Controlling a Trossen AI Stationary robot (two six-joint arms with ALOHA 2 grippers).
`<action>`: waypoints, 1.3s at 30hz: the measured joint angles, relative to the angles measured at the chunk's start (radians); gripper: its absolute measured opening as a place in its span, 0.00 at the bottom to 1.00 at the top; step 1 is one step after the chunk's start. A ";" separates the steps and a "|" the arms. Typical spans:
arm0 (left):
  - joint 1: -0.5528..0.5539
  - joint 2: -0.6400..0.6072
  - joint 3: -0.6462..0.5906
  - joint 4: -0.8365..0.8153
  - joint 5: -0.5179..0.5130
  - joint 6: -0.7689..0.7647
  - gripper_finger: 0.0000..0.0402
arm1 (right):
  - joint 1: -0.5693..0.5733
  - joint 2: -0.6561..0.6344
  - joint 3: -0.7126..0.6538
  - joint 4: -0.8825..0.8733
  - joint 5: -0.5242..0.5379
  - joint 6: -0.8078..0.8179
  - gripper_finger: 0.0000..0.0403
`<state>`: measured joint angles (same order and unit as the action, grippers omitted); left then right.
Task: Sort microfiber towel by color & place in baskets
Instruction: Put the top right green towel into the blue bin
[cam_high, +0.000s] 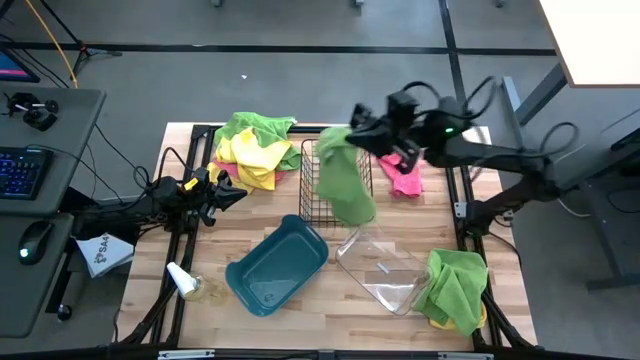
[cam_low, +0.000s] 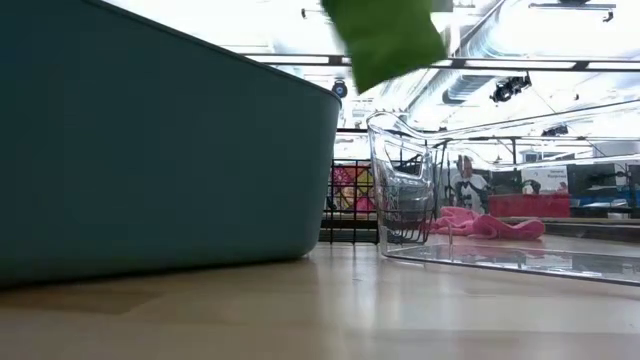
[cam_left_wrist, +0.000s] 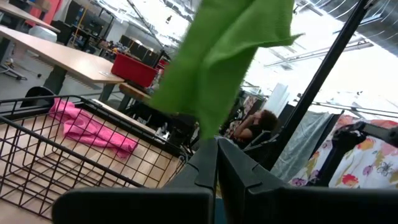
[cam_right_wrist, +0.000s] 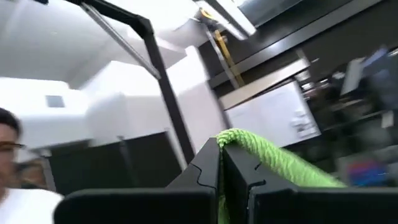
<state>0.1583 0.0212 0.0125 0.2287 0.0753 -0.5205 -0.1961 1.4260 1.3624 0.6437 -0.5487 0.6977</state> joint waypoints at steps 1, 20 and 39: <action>0.000 0.000 0.000 0.000 0.000 0.000 0.00 | 0.006 0.027 0.000 0.032 -0.013 0.024 0.00; 0.000 0.000 0.000 0.000 0.000 0.000 0.00 | 0.193 0.213 0.000 0.214 0.111 -0.114 0.00; 0.000 0.000 0.000 0.000 0.000 0.000 0.00 | 0.347 0.332 0.020 0.488 0.339 -0.236 0.00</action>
<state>0.1585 0.0212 0.0128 0.2287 0.0753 -0.5209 0.1505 1.7576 1.3823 1.1313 -0.2097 0.4622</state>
